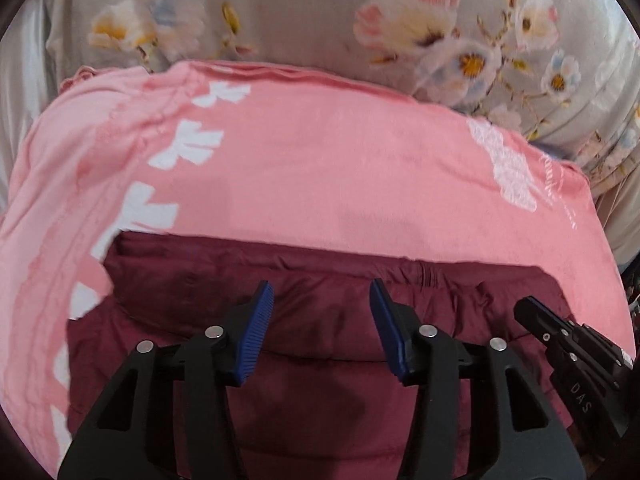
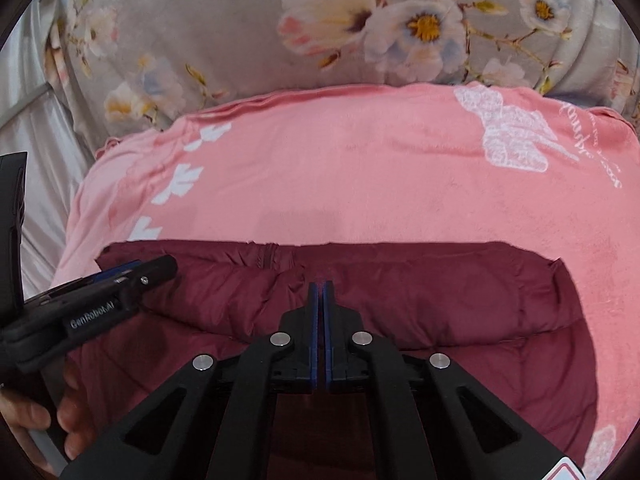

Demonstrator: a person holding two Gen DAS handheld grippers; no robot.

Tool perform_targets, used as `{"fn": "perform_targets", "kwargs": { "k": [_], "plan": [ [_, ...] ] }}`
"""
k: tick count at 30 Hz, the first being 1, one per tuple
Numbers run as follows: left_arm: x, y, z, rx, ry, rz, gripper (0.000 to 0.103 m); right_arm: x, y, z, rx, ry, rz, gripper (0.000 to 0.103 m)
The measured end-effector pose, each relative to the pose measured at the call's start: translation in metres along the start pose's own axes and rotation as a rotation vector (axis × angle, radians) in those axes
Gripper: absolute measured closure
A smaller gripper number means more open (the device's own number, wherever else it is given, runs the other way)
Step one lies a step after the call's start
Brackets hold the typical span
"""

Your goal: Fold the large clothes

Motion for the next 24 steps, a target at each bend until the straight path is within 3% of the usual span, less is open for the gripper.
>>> {"fn": "perform_targets", "kwargs": {
  "k": [10,24],
  "plan": [
    [-0.035,-0.022,0.003,-0.007,0.039,0.055,0.056,-0.036,-0.020,-0.008,-0.018,-0.002,0.063,0.103],
    [-0.055,-0.033,-0.001,-0.088,0.112,0.013,0.056,-0.052,-0.030,-0.005,-0.005,0.003,0.065,0.103]
  ]
}}
Point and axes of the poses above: each gripper's, at about its wrist camera, not at the fingertips, and x roughly against the way its jaws point, z to its left, y to its top, the point moved 8 cm from there along -x, roughly the way its jaws point, and after that the axes turned 7 degrees about x, right-handed, at the moved point
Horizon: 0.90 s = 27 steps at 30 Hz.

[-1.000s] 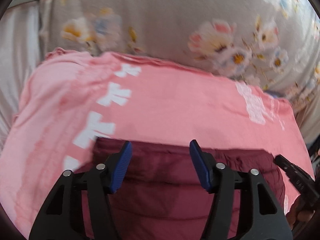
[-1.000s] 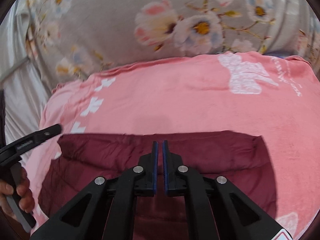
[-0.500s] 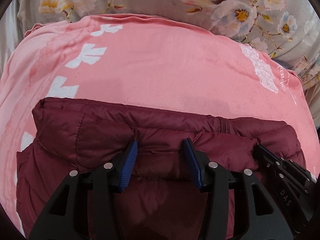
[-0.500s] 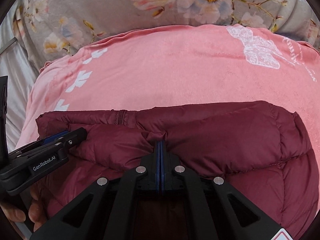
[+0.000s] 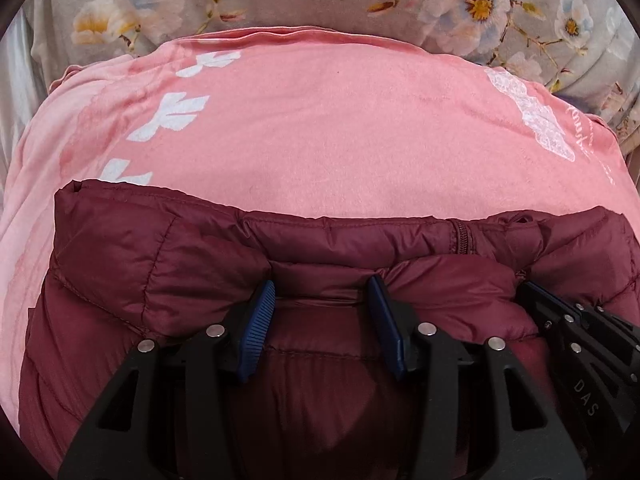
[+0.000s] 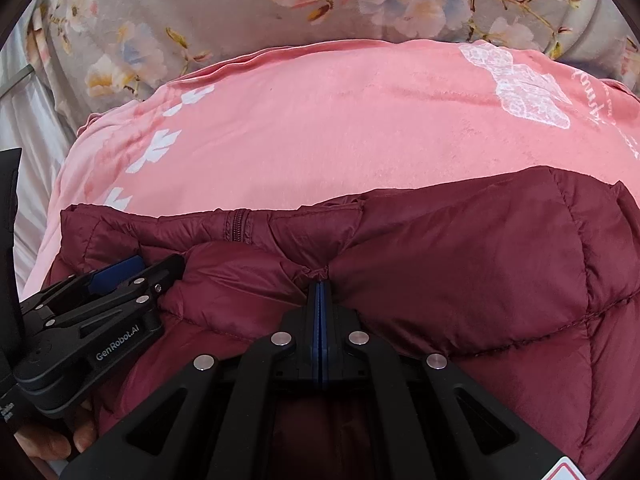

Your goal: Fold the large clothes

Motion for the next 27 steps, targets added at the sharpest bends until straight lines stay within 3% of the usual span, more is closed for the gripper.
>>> {"fn": "perform_targets", "kwargs": {
  "k": [6,7,9,14,19,27],
  "plan": [
    [-0.001,0.002,0.001,0.007,-0.010,-0.013,0.056,0.001,0.003,0.000,0.006,0.010,0.030,0.102],
    [0.001,0.003,0.002,0.012,-0.019,-0.011,0.056,0.005,0.004,0.002,0.006,0.011,0.037,0.095],
    [0.013,0.005,0.007,0.034,-0.044,-0.010,0.056,0.019,0.009,0.007,-0.012,0.049,0.026,0.092],
    [0.061,0.025,0.054,0.200,-0.104,-0.051,0.053,0.035,0.019,0.035,0.008,0.118,0.014,0.092],
    [0.046,0.037,0.102,0.233,0.022,-0.019,0.053,0.014,0.016,0.060,0.048,0.108,0.061,0.092],
    [0.013,0.027,0.115,0.221,0.058,0.026,0.050,-0.008,0.009,0.059,0.039,0.077,0.090,0.097]
  ]
}}
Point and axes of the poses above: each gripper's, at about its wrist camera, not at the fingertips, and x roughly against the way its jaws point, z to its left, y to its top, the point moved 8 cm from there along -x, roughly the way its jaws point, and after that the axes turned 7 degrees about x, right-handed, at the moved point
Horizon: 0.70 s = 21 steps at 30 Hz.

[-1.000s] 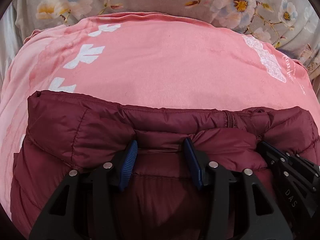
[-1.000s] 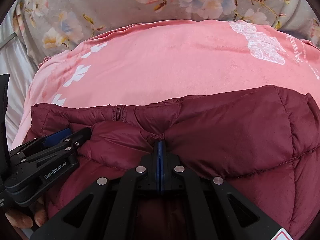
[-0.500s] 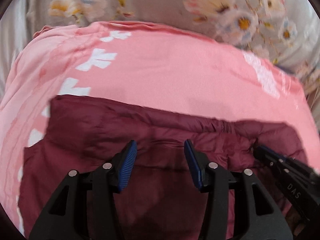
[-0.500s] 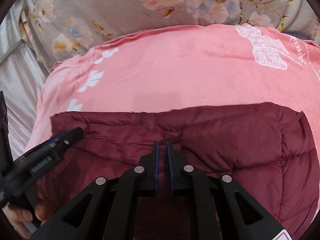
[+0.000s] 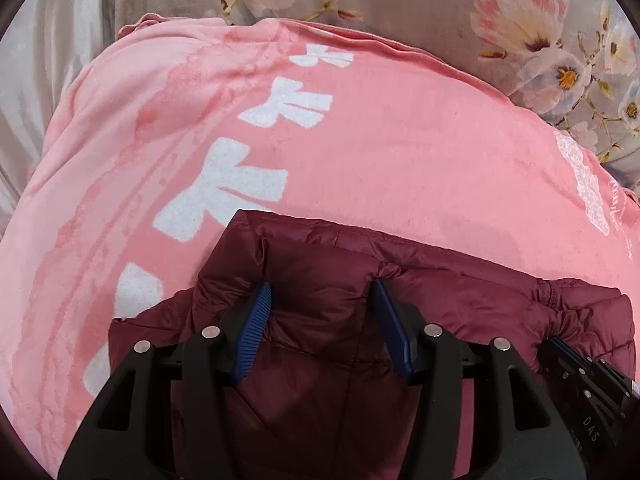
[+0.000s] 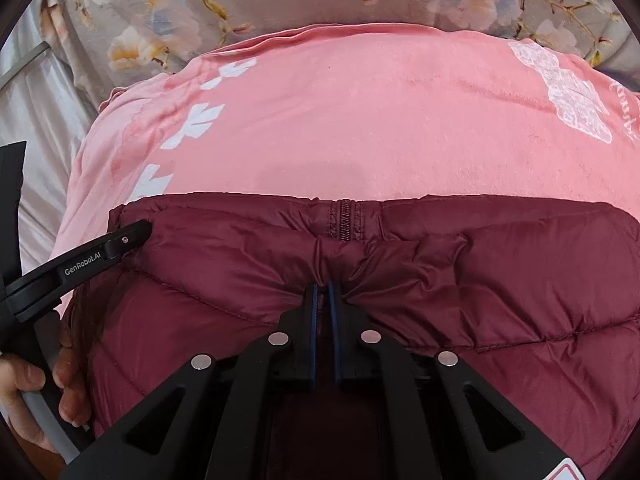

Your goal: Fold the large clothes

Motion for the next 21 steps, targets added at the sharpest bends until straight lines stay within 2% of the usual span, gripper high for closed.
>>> {"fn": "perform_targets", "kwargs": {
  "k": [3,5,7,9,11,13,15,18,21],
  "plan": [
    [0.000,0.002,0.003,0.015,-0.015,0.002,0.051,0.003,0.001,0.001,-0.001,0.000,0.001,0.097],
    [0.016,0.003,0.008,0.058,-0.065,-0.007,0.052,0.010,0.001,0.003,-0.009,0.012,-0.001,0.095],
    [0.038,0.001,0.018,0.089,-0.110,-0.020,0.049,0.024,-0.002,0.008,-0.006,0.033,-0.014,0.094],
    [0.063,-0.005,0.038,0.122,-0.134,-0.041,0.030,0.041,-0.010,0.014,0.007,0.049,-0.019,0.094],
    [0.082,-0.016,0.063,0.160,-0.148,-0.046,0.025,0.058,-0.020,0.021,0.026,0.059,-0.018,0.094],
    [0.093,-0.032,0.090,0.205,-0.158,-0.022,0.023,0.075,-0.037,0.029,0.037,0.078,0.001,0.094],
    [0.096,-0.055,0.118,0.278,-0.176,0.037,0.022,0.087,-0.053,0.038,0.043,0.098,0.018,0.094],
    [0.093,-0.087,0.138,0.385,-0.238,0.125,0.021,0.099,-0.078,0.048,0.053,0.089,0.035,0.094],
    [0.088,-0.113,0.142,0.417,-0.238,0.159,0.020,0.104,-0.099,0.055,0.059,0.081,0.052,0.094]
  ]
}}
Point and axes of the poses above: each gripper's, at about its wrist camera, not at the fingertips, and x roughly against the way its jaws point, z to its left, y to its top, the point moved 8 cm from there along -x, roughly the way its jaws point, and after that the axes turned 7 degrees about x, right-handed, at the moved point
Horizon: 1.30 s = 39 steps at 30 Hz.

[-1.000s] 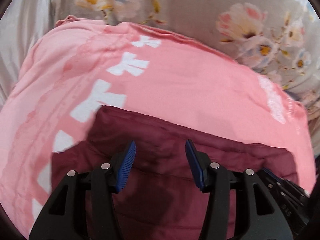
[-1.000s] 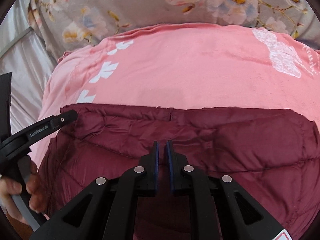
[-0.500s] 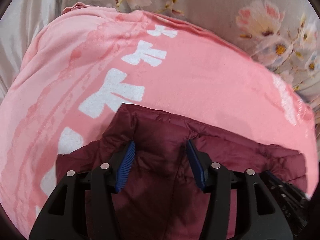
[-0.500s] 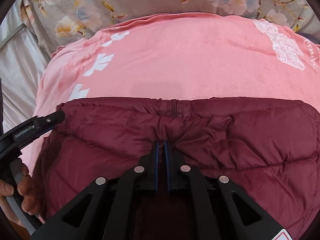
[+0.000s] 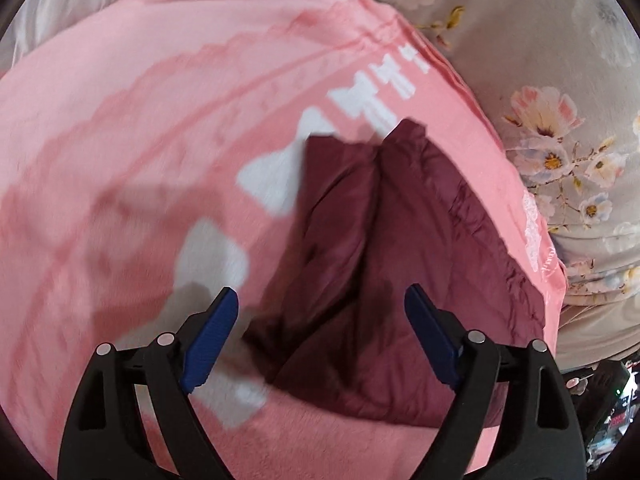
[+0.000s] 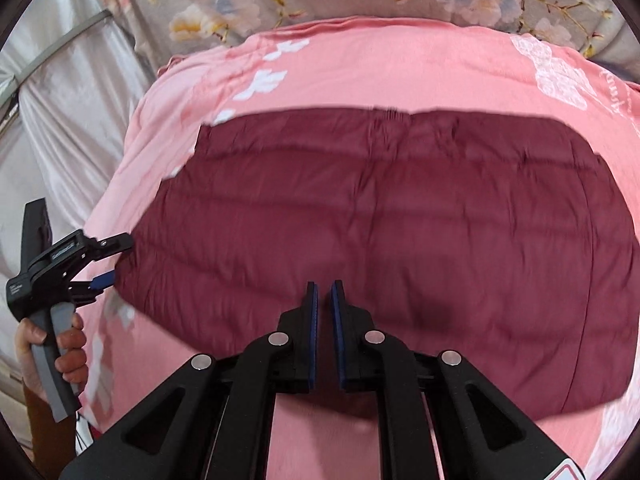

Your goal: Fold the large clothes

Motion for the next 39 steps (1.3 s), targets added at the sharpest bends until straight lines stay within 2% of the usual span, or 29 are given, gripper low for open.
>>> {"fn": "perform_targets", "kwargs": {
  "k": [4,9,10,11,17,23,30,39],
  "plan": [
    [-0.012,-0.020,-0.003,0.021,-0.057,0.053,0.018,-0.002,-0.016,0.000,-0.011,-0.025,0.006,0.093],
    [-0.017,-0.020,-0.019,-0.014,-0.031,0.001,0.017,-0.009,-0.023,-0.005,-0.013,-0.038,0.011,0.093],
    [-0.017,-0.020,-0.020,-0.020,-0.026,-0.003,0.019,-0.012,-0.024,-0.005,-0.007,-0.045,0.012,0.093],
    [-0.017,-0.021,-0.023,-0.034,-0.015,-0.005,0.025,-0.015,-0.025,-0.005,-0.003,-0.051,0.014,0.093],
    [0.000,-0.028,-0.054,-0.190,0.068,-0.069,0.046,-0.025,-0.029,-0.008,0.008,-0.065,0.009,0.094],
    [0.016,-0.036,-0.091,-0.289,0.061,-0.092,0.071,-0.027,-0.032,-0.007,0.015,-0.067,-0.009,0.094],
    [0.029,-0.048,-0.135,-0.392,0.050,-0.134,0.081,-0.023,-0.034,-0.008,-0.010,-0.039,-0.031,0.094],
    [0.044,-0.056,-0.172,-0.464,0.022,-0.164,0.084,0.008,-0.053,-0.006,-0.102,0.039,-0.043,0.093]
  ]
}}
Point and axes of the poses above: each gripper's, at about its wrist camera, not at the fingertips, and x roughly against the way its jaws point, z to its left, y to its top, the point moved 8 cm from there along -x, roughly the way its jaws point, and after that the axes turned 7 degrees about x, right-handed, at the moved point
